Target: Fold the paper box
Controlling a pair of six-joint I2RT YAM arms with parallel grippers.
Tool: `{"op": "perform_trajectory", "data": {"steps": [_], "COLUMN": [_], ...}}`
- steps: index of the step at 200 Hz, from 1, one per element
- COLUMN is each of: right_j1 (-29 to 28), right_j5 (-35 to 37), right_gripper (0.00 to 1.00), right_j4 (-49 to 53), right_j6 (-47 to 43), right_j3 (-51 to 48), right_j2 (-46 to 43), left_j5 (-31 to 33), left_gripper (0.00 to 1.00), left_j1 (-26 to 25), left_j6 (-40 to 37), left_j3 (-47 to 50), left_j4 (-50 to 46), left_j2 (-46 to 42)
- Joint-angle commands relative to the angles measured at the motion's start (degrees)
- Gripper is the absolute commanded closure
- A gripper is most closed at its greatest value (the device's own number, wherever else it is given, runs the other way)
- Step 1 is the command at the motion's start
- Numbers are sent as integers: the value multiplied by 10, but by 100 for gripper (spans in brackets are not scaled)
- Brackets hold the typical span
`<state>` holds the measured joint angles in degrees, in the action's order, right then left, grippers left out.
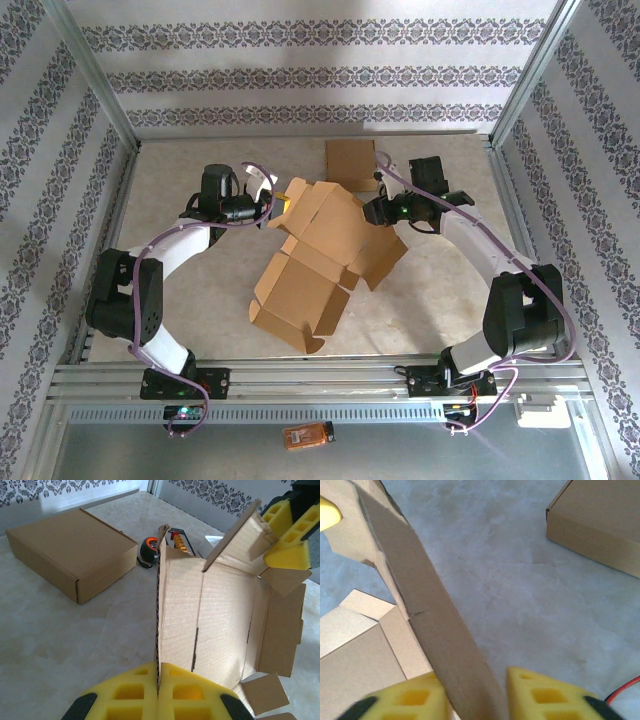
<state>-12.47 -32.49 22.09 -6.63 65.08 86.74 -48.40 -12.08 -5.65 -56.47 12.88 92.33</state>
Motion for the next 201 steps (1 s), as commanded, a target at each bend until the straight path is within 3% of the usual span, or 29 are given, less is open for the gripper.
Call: {"op": "perform_trajectory", "data": {"steps": [1, 25, 40, 56, 91, 131, 167, 201], "right_j1": [2, -18, -37, -64, -119, -174, -224, -264], "right_j5": [9, 77, 139, 220, 332, 423, 503, 554], "right_gripper": [79, 87, 90, 95, 100, 100, 99, 98], "right_j4": [4, 5, 7, 1, -38, -58, -116, -174], "right_j6": [-12, -43, -75, -118, -249, -349, -437, -488], "right_j3": [7, 7, 14, 23, 21, -7, -58, -93], "right_j2": [-4, -38, -59, -81, -99, -60, -32, -18], "left_j5": [-5, 22, 51, 112, 225, 275, 232, 174], "left_gripper": [96, 75, 53, 47, 45, 49, 66, 69], "left_j1": [-8, -11, -16, -23, -27, -27, -28, -33], "left_j6": [-2, 53, 102, 171, 302, 383, 415, 457], "left_j3": [-7, 8, 32, 56, 46, 2, -2, -7], "left_j4": [10, 41, 77, 99, -32, -227, -240, -185], "left_j2": [-20, -37, -70, -117, -193, -187, -147, -91]}}
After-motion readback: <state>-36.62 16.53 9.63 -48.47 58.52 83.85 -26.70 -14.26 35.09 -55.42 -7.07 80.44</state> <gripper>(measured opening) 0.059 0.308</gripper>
